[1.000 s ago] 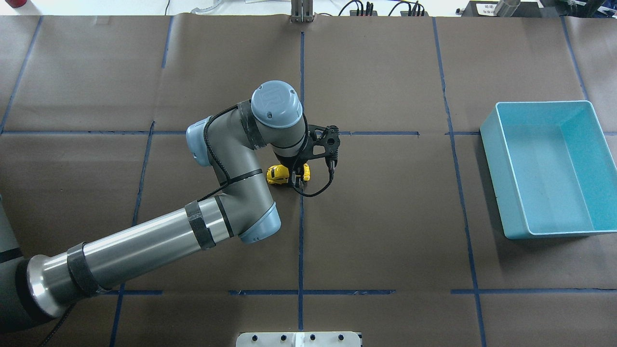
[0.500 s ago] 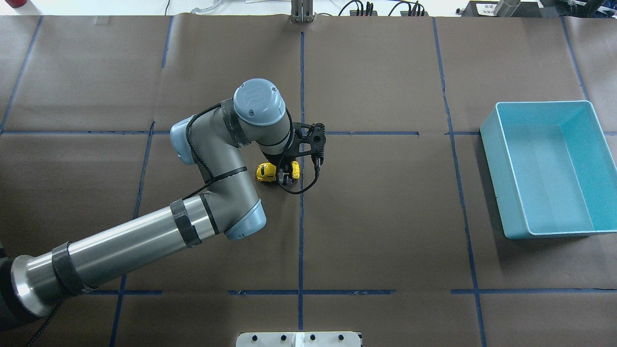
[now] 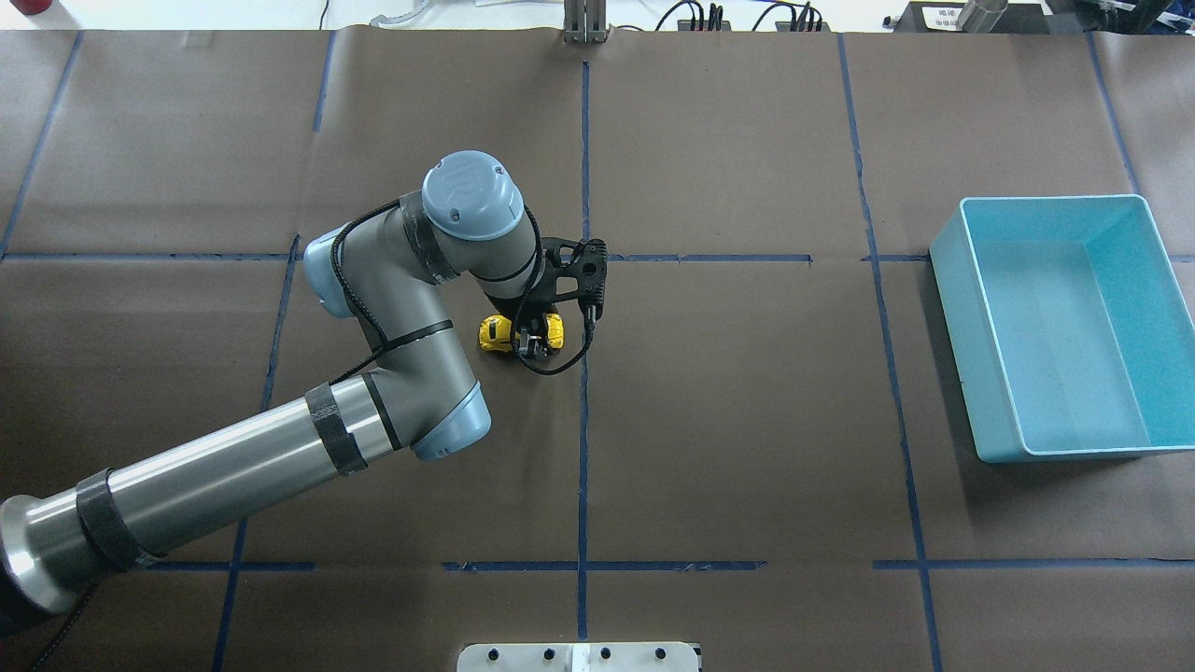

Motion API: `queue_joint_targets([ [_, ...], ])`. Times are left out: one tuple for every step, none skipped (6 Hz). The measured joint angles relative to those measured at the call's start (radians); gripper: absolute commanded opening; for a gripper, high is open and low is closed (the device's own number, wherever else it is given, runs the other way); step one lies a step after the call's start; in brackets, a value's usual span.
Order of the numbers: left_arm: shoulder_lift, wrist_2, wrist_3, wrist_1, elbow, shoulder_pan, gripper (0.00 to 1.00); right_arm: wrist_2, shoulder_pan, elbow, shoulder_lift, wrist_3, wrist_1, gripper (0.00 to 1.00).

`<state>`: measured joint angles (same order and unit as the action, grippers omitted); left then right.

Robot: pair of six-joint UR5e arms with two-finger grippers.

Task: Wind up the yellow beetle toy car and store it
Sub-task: 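Drag the car backward toward the robot with the left gripper pressing down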

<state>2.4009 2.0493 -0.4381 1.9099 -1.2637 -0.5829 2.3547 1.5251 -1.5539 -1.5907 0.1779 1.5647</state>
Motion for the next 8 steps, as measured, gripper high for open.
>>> queue_joint_targets([
  [-0.012,0.017,-0.007,0.003,-0.003,-0.007,0.00,0.000,0.000,0.000,0.000,0.000,0.000,1.00],
  [-0.024,0.026,-0.017,0.004,-0.010,-0.014,0.00,0.000,0.000,0.000,0.000,-0.001,0.000,1.00],
  [-0.036,0.029,-0.024,0.005,-0.019,-0.018,0.00,0.000,0.000,0.000,0.001,-0.001,0.000,1.00],
  [-0.049,0.030,-0.028,0.005,-0.030,-0.021,0.00,0.000,0.000,0.000,0.001,0.000,0.000,1.00],
  [-0.062,0.032,-0.036,0.004,-0.041,-0.024,0.00,0.000,0.000,0.000,0.001,-0.001,0.000,1.00],
  [-0.074,0.038,-0.046,0.005,-0.050,-0.030,0.00,0.000,0.000,0.000,0.001,-0.001,0.000,1.00],
  [-0.086,0.043,-0.051,0.007,-0.059,-0.036,0.00,0.000,0.000,0.000,0.001,-0.001,0.000,1.00],
  [-0.095,0.045,-0.054,0.007,-0.066,-0.039,0.58,0.000,0.000,0.000,0.001,-0.001,0.000,1.00],
])
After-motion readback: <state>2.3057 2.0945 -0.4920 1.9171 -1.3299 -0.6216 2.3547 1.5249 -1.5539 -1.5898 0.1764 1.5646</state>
